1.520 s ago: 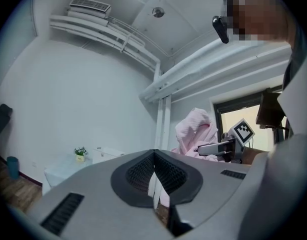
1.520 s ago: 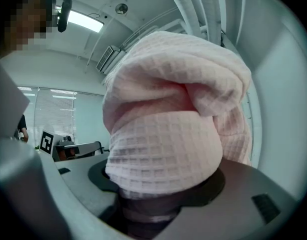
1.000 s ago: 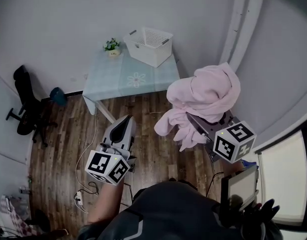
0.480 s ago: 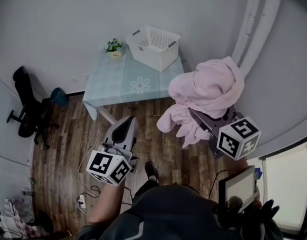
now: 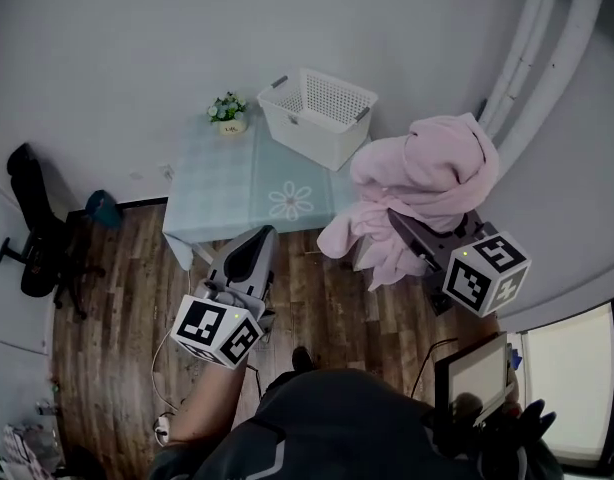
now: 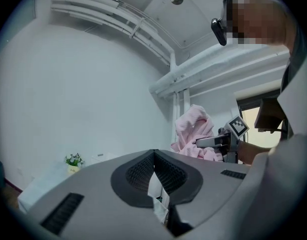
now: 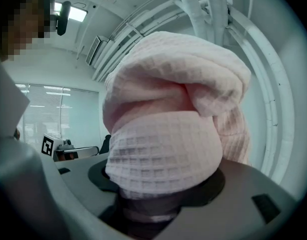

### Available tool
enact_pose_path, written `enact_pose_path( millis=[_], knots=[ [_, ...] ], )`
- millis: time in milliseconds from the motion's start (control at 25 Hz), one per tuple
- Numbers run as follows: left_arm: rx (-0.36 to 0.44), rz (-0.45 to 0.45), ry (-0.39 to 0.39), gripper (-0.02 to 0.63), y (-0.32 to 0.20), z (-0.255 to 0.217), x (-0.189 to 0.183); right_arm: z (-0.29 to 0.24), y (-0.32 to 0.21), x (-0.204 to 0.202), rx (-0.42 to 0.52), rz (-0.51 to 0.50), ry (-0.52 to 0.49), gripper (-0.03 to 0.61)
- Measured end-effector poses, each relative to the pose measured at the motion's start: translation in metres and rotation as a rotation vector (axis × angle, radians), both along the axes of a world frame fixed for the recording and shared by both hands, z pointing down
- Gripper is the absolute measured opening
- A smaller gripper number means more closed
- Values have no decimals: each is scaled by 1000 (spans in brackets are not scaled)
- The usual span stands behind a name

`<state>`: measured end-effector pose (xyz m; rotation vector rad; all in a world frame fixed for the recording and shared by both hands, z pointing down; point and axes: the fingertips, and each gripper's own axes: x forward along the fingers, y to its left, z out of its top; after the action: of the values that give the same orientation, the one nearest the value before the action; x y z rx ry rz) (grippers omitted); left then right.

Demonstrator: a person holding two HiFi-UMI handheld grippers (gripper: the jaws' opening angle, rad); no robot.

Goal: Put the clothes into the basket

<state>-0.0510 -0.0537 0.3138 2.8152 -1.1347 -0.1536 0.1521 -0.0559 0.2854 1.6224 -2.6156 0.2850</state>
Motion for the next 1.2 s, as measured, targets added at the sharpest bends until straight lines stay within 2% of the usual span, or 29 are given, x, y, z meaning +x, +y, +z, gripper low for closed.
enact_pose_path(
  millis=[200, 320, 480, 680, 880, 1080, 1200],
  knots=[
    [-15, 9, -3, 8, -51, 7, -33, -2, -51, -21, -6, 40, -6, 308],
    [-7, 5, -18, 8, -58, 8, -43, -6, -53, -26, 13, 55, -12, 308],
    [-6, 9, 11, 8, -74, 15, -47, -8, -68, -31, 29, 62, -10, 308],
    [-34, 4, 18, 8, -124, 13, -39, -15, -113, -28, 9, 51, 9, 308],
    [-3, -24, 6, 8, -127, 7, -29, -17, -117, -20, 30, 22, 13, 308],
    [13, -65, -3, 8, -206, -8, 7, -34, -209, 7, 52, -45, 21, 308],
    [35, -98, -18, 8, -238, -23, 21, -47, -245, 21, 69, -75, 19, 308]
  ],
)
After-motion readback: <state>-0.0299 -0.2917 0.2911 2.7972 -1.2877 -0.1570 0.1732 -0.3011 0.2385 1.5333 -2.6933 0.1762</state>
